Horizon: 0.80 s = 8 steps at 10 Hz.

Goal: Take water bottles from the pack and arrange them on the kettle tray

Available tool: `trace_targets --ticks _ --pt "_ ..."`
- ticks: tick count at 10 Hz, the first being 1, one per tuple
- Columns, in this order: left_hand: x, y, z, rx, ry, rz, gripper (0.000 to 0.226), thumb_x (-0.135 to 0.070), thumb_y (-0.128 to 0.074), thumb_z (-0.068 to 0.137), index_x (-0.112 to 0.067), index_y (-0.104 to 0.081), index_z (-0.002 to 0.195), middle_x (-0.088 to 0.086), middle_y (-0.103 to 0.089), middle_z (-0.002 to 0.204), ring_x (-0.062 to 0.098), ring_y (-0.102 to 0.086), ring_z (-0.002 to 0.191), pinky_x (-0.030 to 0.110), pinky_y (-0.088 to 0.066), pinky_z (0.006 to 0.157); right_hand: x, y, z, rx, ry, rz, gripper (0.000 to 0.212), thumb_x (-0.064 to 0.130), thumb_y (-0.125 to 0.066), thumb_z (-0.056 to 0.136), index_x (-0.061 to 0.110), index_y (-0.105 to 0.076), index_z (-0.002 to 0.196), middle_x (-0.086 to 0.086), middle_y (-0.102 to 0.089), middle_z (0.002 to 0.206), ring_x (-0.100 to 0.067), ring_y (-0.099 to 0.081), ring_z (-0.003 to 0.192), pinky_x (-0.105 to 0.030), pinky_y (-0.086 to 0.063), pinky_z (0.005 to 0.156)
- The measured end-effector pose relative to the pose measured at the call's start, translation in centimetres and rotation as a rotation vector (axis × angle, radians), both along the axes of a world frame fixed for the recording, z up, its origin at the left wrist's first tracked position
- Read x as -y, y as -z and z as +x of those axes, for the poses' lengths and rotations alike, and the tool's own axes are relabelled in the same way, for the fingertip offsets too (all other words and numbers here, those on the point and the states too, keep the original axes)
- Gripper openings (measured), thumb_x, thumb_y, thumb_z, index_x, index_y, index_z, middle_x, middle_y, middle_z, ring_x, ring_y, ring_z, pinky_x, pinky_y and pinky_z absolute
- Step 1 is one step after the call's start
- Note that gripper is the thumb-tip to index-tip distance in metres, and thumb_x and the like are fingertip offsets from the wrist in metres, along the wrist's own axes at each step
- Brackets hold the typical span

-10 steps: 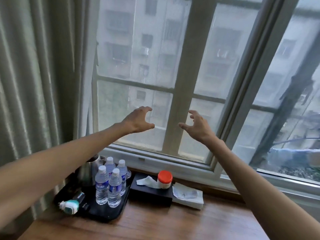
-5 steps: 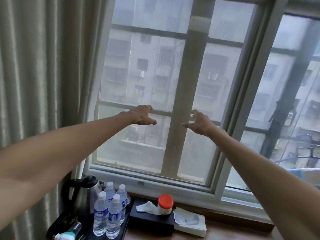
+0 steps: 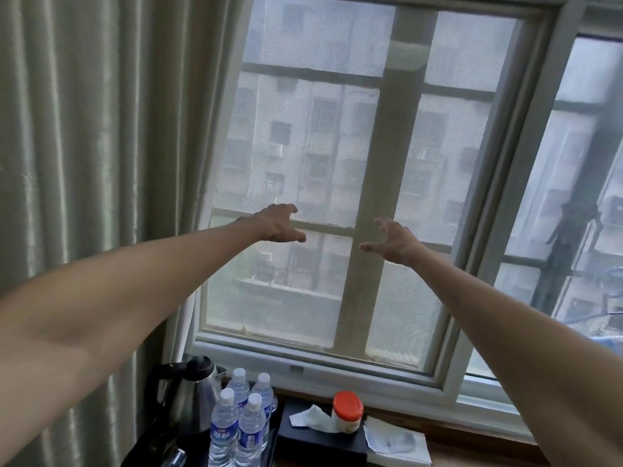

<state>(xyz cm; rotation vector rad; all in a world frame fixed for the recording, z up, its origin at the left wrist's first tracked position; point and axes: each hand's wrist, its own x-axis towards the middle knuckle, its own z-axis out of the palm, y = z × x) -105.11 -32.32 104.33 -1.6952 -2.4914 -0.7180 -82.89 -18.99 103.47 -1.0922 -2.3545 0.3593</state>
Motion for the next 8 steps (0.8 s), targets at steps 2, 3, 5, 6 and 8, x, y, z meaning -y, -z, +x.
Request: trace_targets --ticks 2,3,5,6,8 --pt "0.1 -0.1 -0.4 -0.017 0.025 -0.005 0.083 -0.042 -0.070 0.086 -0.017 -0.029 0.154 0.009 -0.035 0.157 0.030 -0.039 0.140 0.042 -0.037 0.112 0.4 -0.2 -0.4 -0.013 0.004 0.018 0.086 0.036 -0.077 0.086 0.009 -0.032 0.155 -0.013 -0.041 0.156 -0.031 -0.040 0.144 -0.040 -0.035 0.115" --pt "0.0 0.0 -0.5 -0.013 0.033 -0.001 0.083 -0.043 -0.070 0.085 -0.017 -0.029 0.153 0.009 -0.036 0.157 0.030 -0.039 0.140 0.042 -0.037 0.111 0.3 -0.2 -0.3 -0.026 -0.001 0.027 0.085 0.035 -0.077 0.086 0.009 -0.033 0.155 -0.013 -0.042 0.156 -0.031 -0.040 0.143 -0.041 -0.035 0.115" --pt "0.0 0.2 -0.4 -0.007 0.033 0.012 0.082 -0.042 -0.069 0.086 -0.016 -0.030 0.153 0.010 -0.037 0.156 0.031 -0.040 0.139 0.042 -0.037 0.109 2.0 -0.3 1.5 -0.121 -0.053 0.060 0.081 0.034 -0.076 0.086 0.009 -0.036 0.153 -0.013 -0.045 0.154 -0.031 -0.042 0.142 -0.044 -0.037 0.114" --pt "-0.2 0.2 -0.6 -0.016 0.033 0.010 0.082 -0.042 -0.070 0.085 -0.017 -0.030 0.152 0.010 -0.038 0.155 0.031 -0.042 0.138 0.043 -0.040 0.109 5.5 -0.5 3.8 -0.271 -0.099 0.207 0.066 0.037 -0.076 0.086 0.016 -0.050 0.143 -0.004 -0.054 0.145 -0.022 -0.049 0.136 -0.045 -0.043 0.112" --pt "-1.3 0.5 -1.4 -0.006 0.023 0.012 0.082 -0.043 -0.070 0.083 -0.019 -0.031 0.152 0.008 -0.041 0.153 0.029 -0.045 0.136 0.041 -0.042 0.105 18.5 -2.1 12.0 -0.813 -0.449 0.303 0.026 0.016 -0.066 0.087 0.020 -0.065 0.113 0.001 -0.070 0.112 -0.012 -0.068 0.102 -0.018 -0.054 0.089"
